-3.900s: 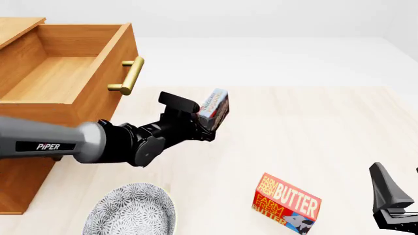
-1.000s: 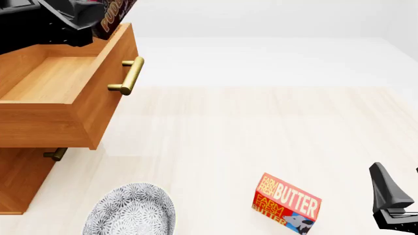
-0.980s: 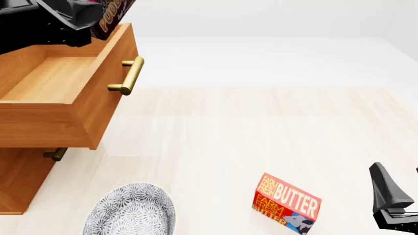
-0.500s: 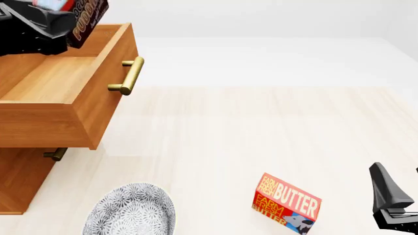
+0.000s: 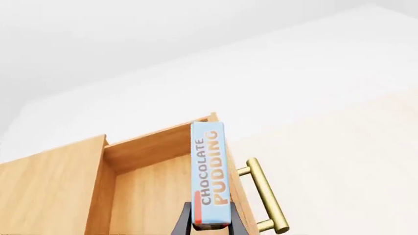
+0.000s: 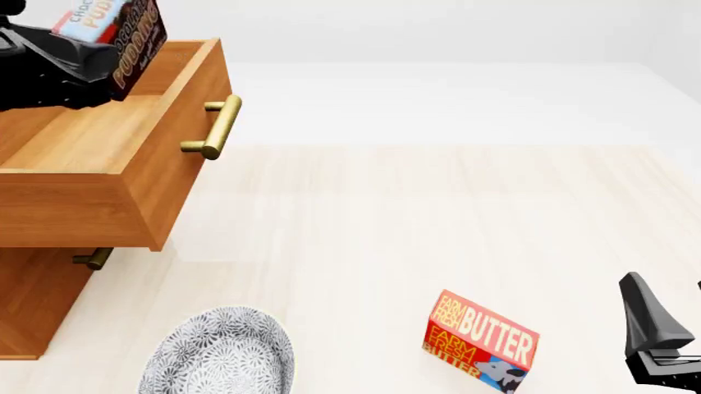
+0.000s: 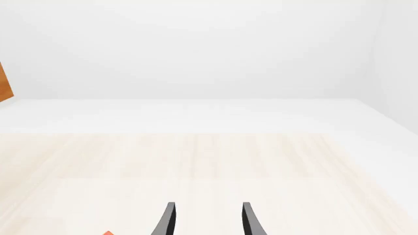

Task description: Put the chocolate pudding in the top drawer of the cabinet and close it.

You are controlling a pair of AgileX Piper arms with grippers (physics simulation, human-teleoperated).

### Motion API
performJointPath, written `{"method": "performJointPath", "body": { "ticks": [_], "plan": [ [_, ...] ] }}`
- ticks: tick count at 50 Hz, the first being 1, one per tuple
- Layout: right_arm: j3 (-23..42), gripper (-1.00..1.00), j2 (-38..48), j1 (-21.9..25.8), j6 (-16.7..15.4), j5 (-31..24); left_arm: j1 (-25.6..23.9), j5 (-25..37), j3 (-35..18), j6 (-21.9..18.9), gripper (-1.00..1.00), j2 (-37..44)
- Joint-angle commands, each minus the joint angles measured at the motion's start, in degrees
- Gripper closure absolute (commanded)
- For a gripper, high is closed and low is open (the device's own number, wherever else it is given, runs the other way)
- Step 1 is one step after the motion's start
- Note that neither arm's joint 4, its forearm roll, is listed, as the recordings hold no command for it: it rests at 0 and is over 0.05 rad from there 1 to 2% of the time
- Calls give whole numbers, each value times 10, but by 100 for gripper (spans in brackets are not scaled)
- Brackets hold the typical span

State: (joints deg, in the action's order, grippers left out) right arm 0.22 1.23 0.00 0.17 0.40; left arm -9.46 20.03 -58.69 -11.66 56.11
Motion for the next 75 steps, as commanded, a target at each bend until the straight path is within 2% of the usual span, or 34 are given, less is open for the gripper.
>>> {"method": "performJointPath", "body": {
  "ticks": [1, 11, 31, 51, 75],
  "plan": [
    [0, -100, 0, 0, 0, 0, 15, 2, -12, -7, 100, 22],
    [0, -100, 0, 0, 0, 0, 41, 3, -17, -5, 100, 30],
    [0, -100, 0, 0, 0, 0, 82, -16, 6, -12, 100, 39],
    [0, -100, 0, 0, 0, 0, 101, -45, 10, -22, 100, 74],
    [0, -100, 0, 0, 0, 0, 109, -76, 8, -9, 100, 125]
  ]
}}
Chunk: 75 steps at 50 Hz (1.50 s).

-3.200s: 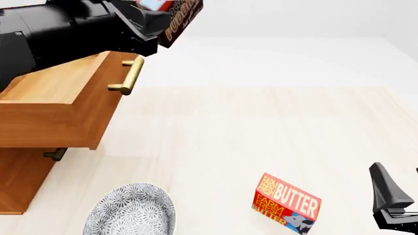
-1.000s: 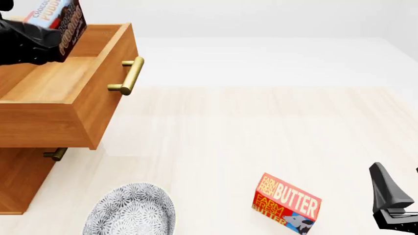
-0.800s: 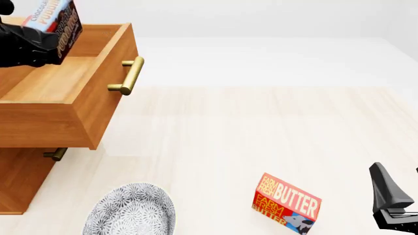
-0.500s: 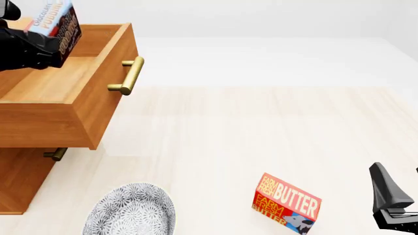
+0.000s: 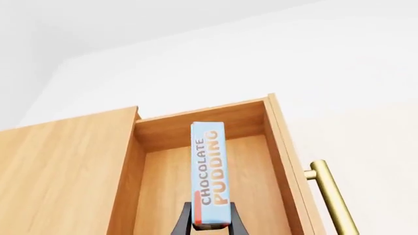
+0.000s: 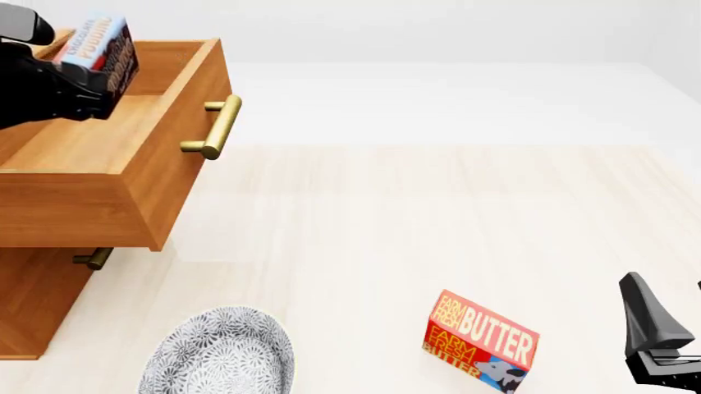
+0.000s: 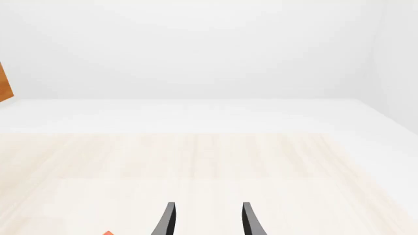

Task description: Put the chocolate pudding in the top drawer of the cabinet and close it.

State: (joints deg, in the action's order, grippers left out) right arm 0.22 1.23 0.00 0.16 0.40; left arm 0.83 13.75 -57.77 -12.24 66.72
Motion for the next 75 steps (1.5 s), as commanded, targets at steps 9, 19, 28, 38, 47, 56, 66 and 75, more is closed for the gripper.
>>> {"method": "performJointPath", "body": {
  "ticks": [9, 19, 28, 38, 47, 56, 66, 75],
  "plan": [
    [0, -100, 0, 0, 0, 0, 17, -20, -1, 0, 100, 28],
    [0, -100, 5, -8, 1, 4, 24, -34, -1, 8, 100, 45],
    [0, -100, 9, -8, 1, 8, 16, -54, -4, 25, 100, 70],
    [0, -100, 7, -8, 1, 6, 25, -63, -2, 28, 100, 79],
    [0, -100, 5, -8, 1, 4, 46, -75, 10, 24, 100, 84],
    [0, -100, 5, -8, 1, 4, 55, -89, 19, 21, 100, 92],
    [0, -100, 5, -8, 1, 4, 56, -93, 21, 23, 100, 97],
    [0, -100, 3, -9, 1, 3, 56, -94, 24, 30, 100, 92]
  ]
}}
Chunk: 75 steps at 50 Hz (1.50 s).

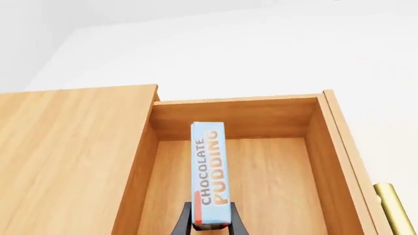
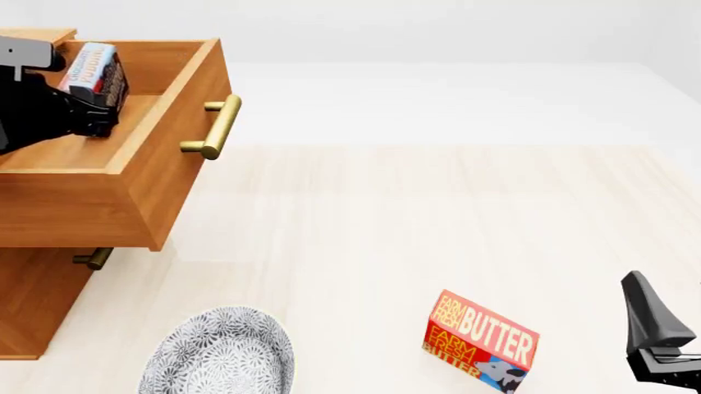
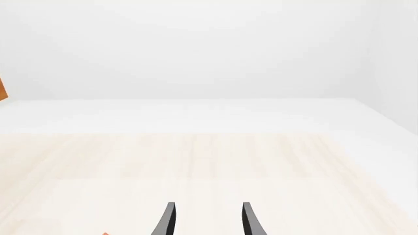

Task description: Put the chocolate pudding in the top drawer of the cabinet and close it.

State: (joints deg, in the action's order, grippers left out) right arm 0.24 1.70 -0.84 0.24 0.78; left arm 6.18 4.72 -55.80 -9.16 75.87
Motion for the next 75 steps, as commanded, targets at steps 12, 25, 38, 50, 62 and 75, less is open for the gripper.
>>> {"method": "performJointPath", "body": {
  "ticks": [12, 25, 38, 50, 62, 75],
  "plan": [
    [0, -100, -3, 0, 0, -2, -26, 2, 1, 9, -100, -3],
    [0, -100, -3, 0, 0, -2, -24, 13, 2, 3, -100, -19],
    [0, -100, -3, 0, 0, -2, -19, 32, 7, -4, -100, -56],
    [0, -100, -3, 0, 0, -2, -14, 59, 12, -11, -100, -107],
    [0, -100, -3, 0, 0, -2, -17, 77, 12, -15, -100, -138],
    [0, -100, -3, 0, 0, -2, -26, 102, -3, -14, -100, -170]
  ]
}}
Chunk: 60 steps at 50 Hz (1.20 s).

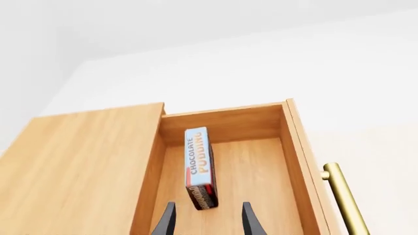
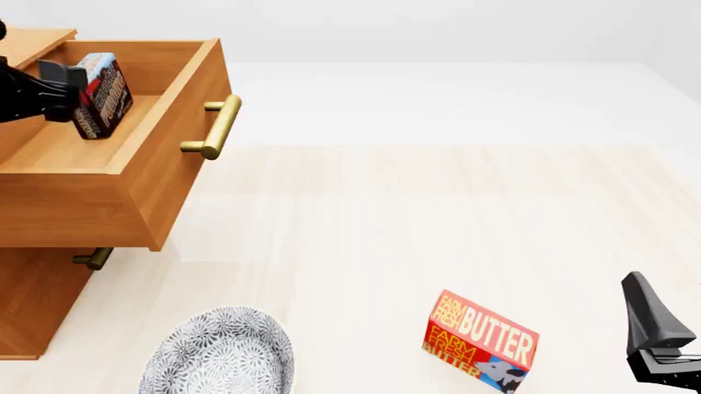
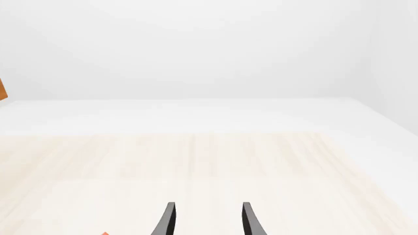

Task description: Put the chocolate pudding in the top drawer of the cabinet and close it.

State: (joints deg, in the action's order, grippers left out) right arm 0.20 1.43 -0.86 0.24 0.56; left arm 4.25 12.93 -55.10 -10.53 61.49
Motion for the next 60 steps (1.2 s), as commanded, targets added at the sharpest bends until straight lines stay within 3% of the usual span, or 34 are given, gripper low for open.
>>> {"method": "performJointPath", "body": {
  "ticks": [1, 4, 25, 26, 37, 39, 52, 57, 60],
  "plan": [
    [0, -100, 0, 0, 0, 0, -9, 22, -13, 1, -100, -29],
    [0, -100, 0, 0, 0, 0, -16, 29, -24, 17, -100, -38],
    [0, -100, 0, 0, 0, 0, -79, 97, -89, 31, -100, -77],
    [0, -100, 0, 0, 0, 0, -86, 101, -95, 47, -100, -75],
    [0, -100, 0, 0, 0, 0, -130, 123, -142, 41, -100, -50],
    [0, -100, 0, 0, 0, 0, -142, 128, -148, 67, -100, -42],
    [0, -100, 0, 0, 0, 0, -200, 160, -212, 58, -100, -12],
    [0, -100, 0, 0, 0, 0, -227, 182, -237, 83, -100, 3],
    [0, -100, 0, 0, 0, 0, -233, 184, -239, 77, -100, 4]
  ]
}}
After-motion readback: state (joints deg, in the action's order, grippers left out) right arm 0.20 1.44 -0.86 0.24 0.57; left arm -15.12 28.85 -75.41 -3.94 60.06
